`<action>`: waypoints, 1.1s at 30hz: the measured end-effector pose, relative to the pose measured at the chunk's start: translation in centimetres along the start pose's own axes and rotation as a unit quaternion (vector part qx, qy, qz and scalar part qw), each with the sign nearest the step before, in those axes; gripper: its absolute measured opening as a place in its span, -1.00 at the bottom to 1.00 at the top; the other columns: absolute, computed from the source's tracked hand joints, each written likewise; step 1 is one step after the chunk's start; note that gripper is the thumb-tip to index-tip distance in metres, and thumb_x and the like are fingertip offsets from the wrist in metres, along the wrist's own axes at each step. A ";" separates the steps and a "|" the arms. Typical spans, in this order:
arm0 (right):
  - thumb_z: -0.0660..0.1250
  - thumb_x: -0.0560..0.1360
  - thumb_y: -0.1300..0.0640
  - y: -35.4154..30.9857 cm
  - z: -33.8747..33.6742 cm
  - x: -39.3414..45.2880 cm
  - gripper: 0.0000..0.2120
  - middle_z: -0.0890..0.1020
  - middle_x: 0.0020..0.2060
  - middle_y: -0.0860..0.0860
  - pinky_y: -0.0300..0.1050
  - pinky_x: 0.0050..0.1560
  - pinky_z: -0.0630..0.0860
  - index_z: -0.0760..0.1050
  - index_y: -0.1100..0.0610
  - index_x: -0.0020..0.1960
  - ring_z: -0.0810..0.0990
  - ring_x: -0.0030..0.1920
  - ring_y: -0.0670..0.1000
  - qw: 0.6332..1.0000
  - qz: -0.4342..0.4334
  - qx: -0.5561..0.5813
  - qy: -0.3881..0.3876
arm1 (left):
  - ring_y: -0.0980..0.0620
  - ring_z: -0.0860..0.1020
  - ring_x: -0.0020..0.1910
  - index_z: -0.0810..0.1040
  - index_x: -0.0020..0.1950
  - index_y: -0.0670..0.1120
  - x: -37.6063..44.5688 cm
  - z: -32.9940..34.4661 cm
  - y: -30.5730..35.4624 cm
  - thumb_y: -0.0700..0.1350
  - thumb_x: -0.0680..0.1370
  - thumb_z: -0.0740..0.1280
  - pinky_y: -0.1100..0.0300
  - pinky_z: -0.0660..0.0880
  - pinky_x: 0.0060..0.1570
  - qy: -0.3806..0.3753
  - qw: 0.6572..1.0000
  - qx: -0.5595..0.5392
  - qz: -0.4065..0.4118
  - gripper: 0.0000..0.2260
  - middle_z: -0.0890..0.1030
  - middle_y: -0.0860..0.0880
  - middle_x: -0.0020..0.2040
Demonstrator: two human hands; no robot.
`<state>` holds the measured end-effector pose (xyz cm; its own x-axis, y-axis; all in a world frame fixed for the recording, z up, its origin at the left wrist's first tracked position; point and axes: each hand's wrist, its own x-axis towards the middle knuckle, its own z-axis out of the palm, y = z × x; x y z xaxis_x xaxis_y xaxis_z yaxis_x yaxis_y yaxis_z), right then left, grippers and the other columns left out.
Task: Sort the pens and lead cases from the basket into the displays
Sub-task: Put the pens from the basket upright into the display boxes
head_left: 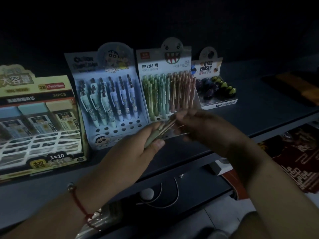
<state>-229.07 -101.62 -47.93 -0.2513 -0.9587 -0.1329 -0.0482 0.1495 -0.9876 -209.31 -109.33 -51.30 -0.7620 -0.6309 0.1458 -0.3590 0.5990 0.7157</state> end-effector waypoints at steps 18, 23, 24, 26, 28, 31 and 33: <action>0.27 0.61 0.17 0.2 -3.6 1.3 -0.86 0.57 -0.31 0.09 -0.32 -0.46 0.48 0.55 0.20 -0.06 0.57 -0.42 -0.11 0.956 0.040 0.211 0.199 | 0.15 0.34 -0.54 0.49 0.08 0.16 0.0 0.0 0.2 0.10 0.63 0.15 0.21 0.28 -0.42 0.033 0.998 -0.039 -0.040 -0.85 0.42 0.08 -0.47; 0.29 0.61 0.15 0.5 -3.6 1.1 -0.88 0.60 -0.31 0.02 -0.27 -0.29 0.49 0.57 0.15 -0.04 0.57 -0.30 -0.10 0.953 -0.026 0.167 0.250 | 0.11 0.43 -0.32 0.54 0.08 0.16 -0.3 -0.1 0.5 0.18 0.63 0.09 0.07 0.48 -0.16 0.047 0.998 -0.035 -0.032 -0.74 0.45 0.18 -0.29; 0.30 0.61 0.12 0.6 -3.8 1.0 -0.88 0.59 -0.31 0.00 -0.26 -0.28 0.50 0.56 0.15 -0.01 0.57 -0.30 -0.11 0.951 -0.040 0.166 0.257 | 0.17 0.43 -0.24 0.54 0.11 0.23 -0.3 0.0 0.5 0.16 0.64 0.09 0.07 0.49 -0.07 0.050 0.997 -0.041 -0.035 -0.76 0.48 0.15 -0.19; 0.31 0.60 0.09 0.6 -4.0 0.9 -0.87 0.58 -0.29 -0.03 -0.26 -0.28 0.49 0.54 0.16 0.04 0.55 -0.30 -0.14 0.949 -0.067 0.165 0.261 | 0.21 0.41 -0.23 0.51 0.10 0.34 -0.3 0.1 0.5 0.09 0.65 0.12 0.15 0.43 -0.14 0.050 0.997 -0.049 -0.035 -0.80 0.47 0.15 -0.18; 0.31 0.60 0.10 0.6 -4.0 0.9 -0.90 0.62 -0.28 -0.06 -0.24 -0.22 0.50 0.54 0.12 0.02 0.59 -0.26 -0.15 0.946 -0.094 0.172 0.260 | 0.21 0.38 -0.42 0.48 0.22 0.34 -0.4 0.2 0.5 0.05 0.64 0.17 0.34 0.32 -0.36 0.048 0.997 -0.046 -0.026 -0.77 0.44 0.15 -0.39; 0.33 0.58 0.09 0.6 -3.8 0.9 -0.92 0.69 -0.16 -0.06 -0.18 -0.06 0.57 0.57 0.06 0.03 0.65 -0.10 -0.09 0.936 -0.119 0.160 0.289 | 0.15 0.47 -0.44 0.44 0.36 0.28 -0.5 0.2 0.5 0.09 0.61 0.23 0.37 0.35 -0.41 0.051 0.998 -0.028 -0.008 -0.68 0.56 0.17 -0.31; 0.32 0.59 0.10 0.5 -3.7 0.8 -0.90 0.71 -0.10 -0.04 -0.17 -0.03 0.59 0.58 0.08 0.07 0.67 -0.04 -0.08 0.928 -0.145 0.155 0.307 | 0.29 0.53 -0.24 0.43 0.38 0.27 -0.4 0.3 0.5 0.09 0.59 0.26 0.47 0.36 -0.29 0.058 0.998 -0.010 0.004 -0.66 0.53 0.35 -0.15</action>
<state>-232.85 -101.45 -48.25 -0.7785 -0.6159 0.1209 0.0566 -0.2607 -0.9638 -209.29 -108.66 -51.22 -0.6970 -0.6795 0.2291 -0.3409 0.5951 0.7278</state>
